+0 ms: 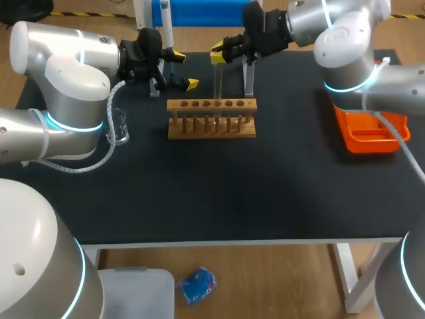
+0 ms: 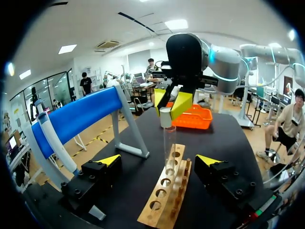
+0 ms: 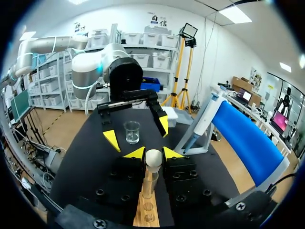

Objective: Invert the test tube, pick up the pipette, mount the tip to pipette, aspirate from beaker and dispense into the tube, eject the tip, return the pipette, and cap with the stopper.

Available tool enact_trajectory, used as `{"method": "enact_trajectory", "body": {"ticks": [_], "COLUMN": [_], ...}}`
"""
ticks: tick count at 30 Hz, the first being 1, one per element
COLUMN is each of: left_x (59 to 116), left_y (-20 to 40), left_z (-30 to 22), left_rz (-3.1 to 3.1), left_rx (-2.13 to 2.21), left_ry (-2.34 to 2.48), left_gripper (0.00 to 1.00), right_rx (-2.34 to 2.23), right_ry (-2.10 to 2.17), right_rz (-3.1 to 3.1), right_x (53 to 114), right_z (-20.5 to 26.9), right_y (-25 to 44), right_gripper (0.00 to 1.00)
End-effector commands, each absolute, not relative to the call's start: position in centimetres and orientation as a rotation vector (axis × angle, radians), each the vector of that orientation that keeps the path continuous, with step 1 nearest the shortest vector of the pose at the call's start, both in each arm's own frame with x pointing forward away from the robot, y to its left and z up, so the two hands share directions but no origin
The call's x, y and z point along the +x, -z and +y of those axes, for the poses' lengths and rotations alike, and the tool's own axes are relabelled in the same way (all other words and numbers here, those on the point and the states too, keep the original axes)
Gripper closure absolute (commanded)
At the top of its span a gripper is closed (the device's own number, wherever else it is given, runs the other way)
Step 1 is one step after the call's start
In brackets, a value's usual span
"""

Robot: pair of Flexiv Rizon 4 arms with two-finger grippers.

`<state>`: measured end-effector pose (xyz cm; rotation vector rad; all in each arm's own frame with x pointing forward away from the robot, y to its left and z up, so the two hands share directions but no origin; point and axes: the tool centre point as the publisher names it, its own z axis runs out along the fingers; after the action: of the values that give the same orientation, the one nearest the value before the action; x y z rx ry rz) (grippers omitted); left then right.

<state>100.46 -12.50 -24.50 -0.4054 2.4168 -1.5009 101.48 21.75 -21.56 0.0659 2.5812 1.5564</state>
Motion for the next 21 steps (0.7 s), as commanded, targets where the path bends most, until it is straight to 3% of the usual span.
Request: {"method": "enact_trajectory", "body": {"ticks": [1,21], "left_x": [100.42,100.42], "left_y": [24.58,24.58], "left_z": [-12.5,-12.5], "left_rz": [2.414,2.414], "left_rx": [-0.405,-0.405], "left_ry": [1.502,1.502], "left_gripper": [0.0,0.0], "right_rx": [0.07,0.079], "right_ry": [-1.563,-1.497], "right_rz": [2.57,2.585], "right_x": [101.28,101.08], "right_z": [21.55,21.02], "right_y": [21.76,21.98], "right_gripper": [1.0,1.0]}}
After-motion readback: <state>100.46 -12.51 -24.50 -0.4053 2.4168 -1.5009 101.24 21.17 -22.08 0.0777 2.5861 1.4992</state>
